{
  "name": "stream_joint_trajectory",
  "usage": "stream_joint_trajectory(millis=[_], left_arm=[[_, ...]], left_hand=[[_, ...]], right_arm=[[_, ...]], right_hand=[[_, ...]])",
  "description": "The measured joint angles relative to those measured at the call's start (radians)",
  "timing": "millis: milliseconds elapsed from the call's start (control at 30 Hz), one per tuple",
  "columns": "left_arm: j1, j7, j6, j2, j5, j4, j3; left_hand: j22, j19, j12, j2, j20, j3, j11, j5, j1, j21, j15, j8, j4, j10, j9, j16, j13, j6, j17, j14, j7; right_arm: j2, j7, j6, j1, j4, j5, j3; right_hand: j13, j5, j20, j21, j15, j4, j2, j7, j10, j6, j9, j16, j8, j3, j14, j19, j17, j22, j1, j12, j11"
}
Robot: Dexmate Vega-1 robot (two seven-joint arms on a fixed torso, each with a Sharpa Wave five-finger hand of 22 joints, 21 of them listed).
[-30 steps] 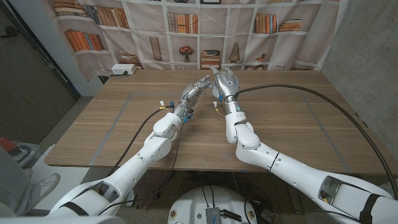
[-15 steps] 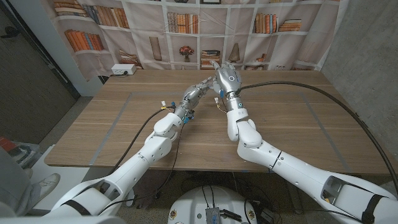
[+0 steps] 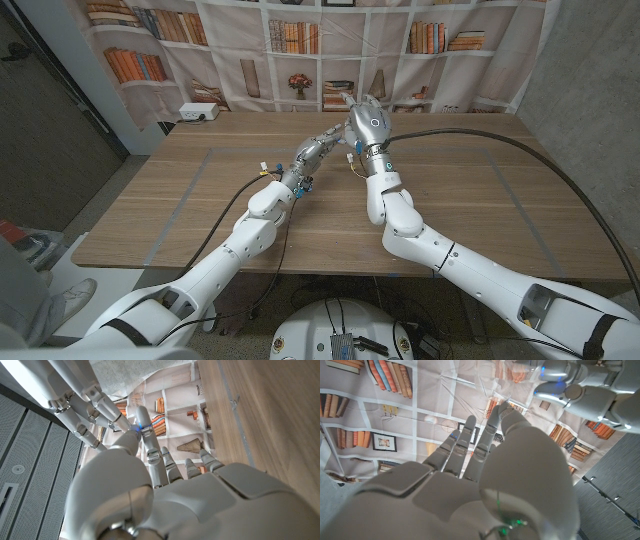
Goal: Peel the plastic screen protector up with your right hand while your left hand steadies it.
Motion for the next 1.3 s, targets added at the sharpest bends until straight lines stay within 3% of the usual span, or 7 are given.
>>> stream_joint_trajectory(millis=[1300], left_arm=[[-0.024,-0.001,-0.02,-0.039,0.006,0.056,0.004]], left_hand=[[0.0,0.0,0.0,0.0,0.0,0.0,0.0,0.0,0.0,0.0,0.0,0.0,0.0,0.0,0.005,-0.006,0.0,0.0,0.0,0.0,0.0]], right_arm=[[-0.034,0.027,0.089,-0.049,-0.076,0.019,0.041]], right_hand=[[-0.007,0.0,-0.005,0.0,0.0,-0.003,-0.001,0.005,0.0,0.005,0.0,0.0,0.0,-0.003,0.011,0.005,0.005,0.0,0.0,0.004,0.0]])
